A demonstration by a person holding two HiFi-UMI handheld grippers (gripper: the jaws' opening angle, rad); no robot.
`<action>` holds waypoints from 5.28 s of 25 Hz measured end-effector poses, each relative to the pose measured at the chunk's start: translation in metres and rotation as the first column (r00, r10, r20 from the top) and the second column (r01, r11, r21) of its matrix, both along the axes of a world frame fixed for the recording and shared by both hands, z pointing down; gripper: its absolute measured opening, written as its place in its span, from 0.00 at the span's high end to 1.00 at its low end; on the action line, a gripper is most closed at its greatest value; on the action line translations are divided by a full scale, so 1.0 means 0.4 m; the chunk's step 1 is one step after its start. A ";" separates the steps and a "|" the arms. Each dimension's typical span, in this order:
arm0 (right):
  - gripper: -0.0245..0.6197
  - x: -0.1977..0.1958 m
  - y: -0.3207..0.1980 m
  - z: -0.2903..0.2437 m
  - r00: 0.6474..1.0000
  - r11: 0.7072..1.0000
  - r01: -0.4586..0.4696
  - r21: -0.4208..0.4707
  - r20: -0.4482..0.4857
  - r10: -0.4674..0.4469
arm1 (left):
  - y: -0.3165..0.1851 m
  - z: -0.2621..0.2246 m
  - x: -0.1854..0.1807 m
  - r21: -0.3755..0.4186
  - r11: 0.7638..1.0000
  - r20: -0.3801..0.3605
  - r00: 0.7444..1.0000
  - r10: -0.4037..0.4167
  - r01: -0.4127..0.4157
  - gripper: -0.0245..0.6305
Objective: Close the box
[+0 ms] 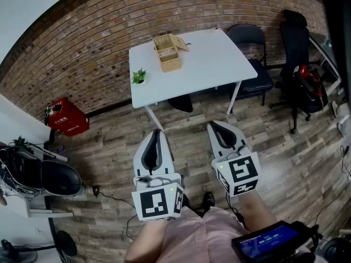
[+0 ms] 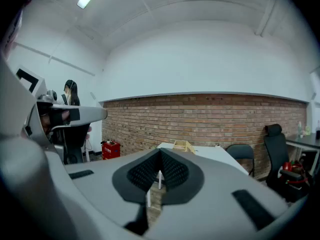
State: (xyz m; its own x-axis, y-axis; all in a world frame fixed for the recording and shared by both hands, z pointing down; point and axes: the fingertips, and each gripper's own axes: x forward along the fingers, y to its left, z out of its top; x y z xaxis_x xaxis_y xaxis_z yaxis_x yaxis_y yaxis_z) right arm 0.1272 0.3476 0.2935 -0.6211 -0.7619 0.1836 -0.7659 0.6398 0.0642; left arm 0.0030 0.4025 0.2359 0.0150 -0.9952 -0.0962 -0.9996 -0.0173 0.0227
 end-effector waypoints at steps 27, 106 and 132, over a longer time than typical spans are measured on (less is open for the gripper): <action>0.63 0.106 -0.142 0.073 0.999 0.999 0.020 -0.041 0.037 -0.019 | -0.085 0.087 0.060 -0.044 0.998 -0.017 0.998 -0.055 0.054 0.77; 0.61 -0.260 -1.498 0.188 0.997 0.996 0.037 -0.083 -0.068 -0.043 | -1.351 0.160 -0.356 -0.096 0.981 -0.020 0.985 -0.173 0.170 0.77; 0.54 -0.238 -1.590 0.715 0.929 0.856 -0.288 -0.429 -0.341 0.141 | -1.548 0.473 -0.467 -0.340 0.940 -0.086 0.995 -0.053 0.021 0.77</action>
